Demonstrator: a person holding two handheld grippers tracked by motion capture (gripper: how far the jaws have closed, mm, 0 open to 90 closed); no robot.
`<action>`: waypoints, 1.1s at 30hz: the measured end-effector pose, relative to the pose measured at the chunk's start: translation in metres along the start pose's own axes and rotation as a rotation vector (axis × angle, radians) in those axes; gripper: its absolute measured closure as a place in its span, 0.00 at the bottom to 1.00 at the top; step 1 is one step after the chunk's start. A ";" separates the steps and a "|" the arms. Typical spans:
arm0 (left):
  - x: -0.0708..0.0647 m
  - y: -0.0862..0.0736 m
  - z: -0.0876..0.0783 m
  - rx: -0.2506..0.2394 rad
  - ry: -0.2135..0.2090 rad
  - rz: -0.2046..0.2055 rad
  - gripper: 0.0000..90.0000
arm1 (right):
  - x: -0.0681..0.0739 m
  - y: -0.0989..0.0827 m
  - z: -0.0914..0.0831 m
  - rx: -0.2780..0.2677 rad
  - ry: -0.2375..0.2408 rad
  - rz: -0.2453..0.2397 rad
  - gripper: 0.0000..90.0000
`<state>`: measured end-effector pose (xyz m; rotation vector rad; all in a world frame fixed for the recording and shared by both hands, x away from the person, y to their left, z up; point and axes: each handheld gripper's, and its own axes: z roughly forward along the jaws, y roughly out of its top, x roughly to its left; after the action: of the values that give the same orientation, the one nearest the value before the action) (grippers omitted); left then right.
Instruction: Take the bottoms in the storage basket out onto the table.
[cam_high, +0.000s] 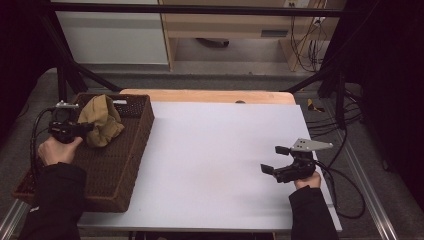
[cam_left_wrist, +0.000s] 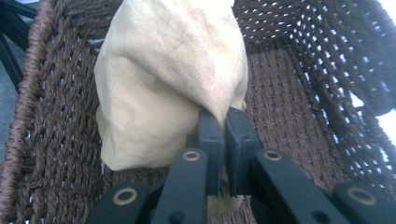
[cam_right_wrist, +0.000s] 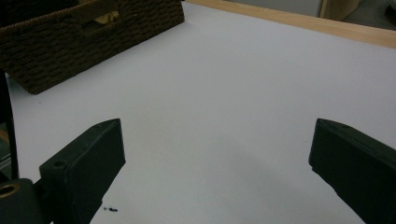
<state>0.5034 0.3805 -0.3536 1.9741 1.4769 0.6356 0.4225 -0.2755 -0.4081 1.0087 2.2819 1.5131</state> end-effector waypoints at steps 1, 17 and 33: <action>0.000 0.000 -0.001 -0.003 -0.003 0.006 0.95 | 0.000 0.000 0.000 -0.001 0.000 0.000 0.05; -0.011 0.008 -0.023 -0.054 -0.046 0.043 0.95 | 0.000 0.000 0.000 -0.001 0.000 0.000 0.05; -0.020 0.013 -0.046 -0.085 -0.070 0.091 0.96 | 0.000 0.000 0.001 0.003 0.001 -0.001 0.05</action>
<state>0.4763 0.3666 -0.3123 1.9858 1.3035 0.6500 0.4229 -0.2747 -0.4087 1.0082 2.2857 1.5104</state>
